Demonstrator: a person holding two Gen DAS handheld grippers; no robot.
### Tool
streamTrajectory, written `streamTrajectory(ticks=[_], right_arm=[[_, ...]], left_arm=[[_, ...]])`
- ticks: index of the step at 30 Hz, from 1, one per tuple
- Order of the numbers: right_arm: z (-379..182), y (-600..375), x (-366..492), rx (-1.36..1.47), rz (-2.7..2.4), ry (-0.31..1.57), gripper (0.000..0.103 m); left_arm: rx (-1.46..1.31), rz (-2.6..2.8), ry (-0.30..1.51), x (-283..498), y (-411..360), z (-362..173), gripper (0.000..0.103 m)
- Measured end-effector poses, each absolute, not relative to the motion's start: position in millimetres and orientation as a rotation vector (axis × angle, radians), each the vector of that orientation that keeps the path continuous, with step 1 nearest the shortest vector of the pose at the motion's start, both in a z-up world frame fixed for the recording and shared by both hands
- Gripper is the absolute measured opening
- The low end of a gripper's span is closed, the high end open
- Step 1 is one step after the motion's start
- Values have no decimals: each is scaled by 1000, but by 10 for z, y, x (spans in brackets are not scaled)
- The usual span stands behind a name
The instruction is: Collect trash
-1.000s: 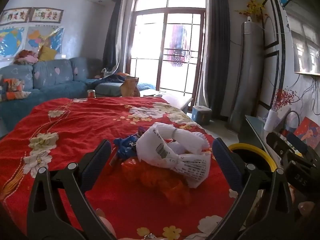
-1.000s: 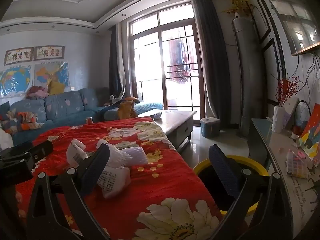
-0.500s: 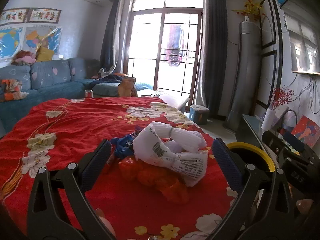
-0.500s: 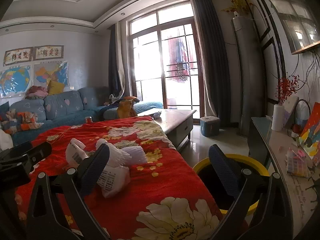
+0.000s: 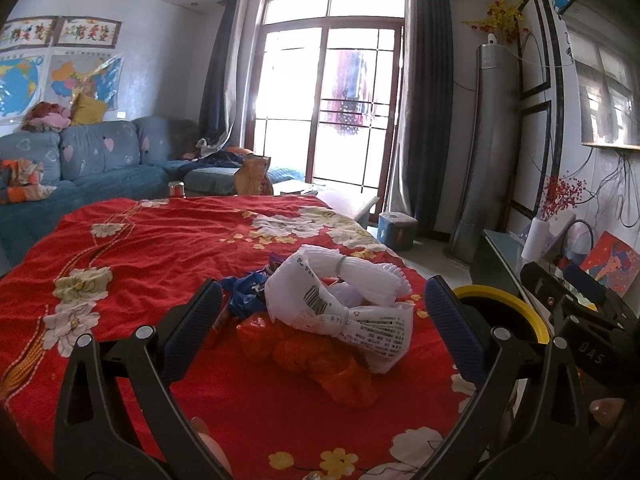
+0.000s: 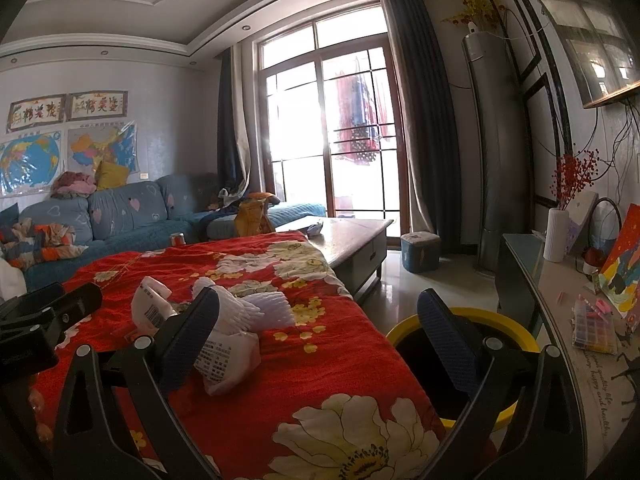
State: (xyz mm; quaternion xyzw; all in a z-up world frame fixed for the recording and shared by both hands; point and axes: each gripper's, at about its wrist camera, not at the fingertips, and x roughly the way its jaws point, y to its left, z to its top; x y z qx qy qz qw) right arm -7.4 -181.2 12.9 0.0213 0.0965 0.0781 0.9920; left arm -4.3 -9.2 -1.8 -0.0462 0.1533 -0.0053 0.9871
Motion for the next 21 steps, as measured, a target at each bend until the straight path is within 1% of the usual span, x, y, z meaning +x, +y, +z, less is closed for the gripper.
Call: streamTrajectory(ticks=[21], right_arm=[[85,-1796,-57,45,155,198,97]], left_arm=[[-92,-13,309,-47,-107,-14,93]])
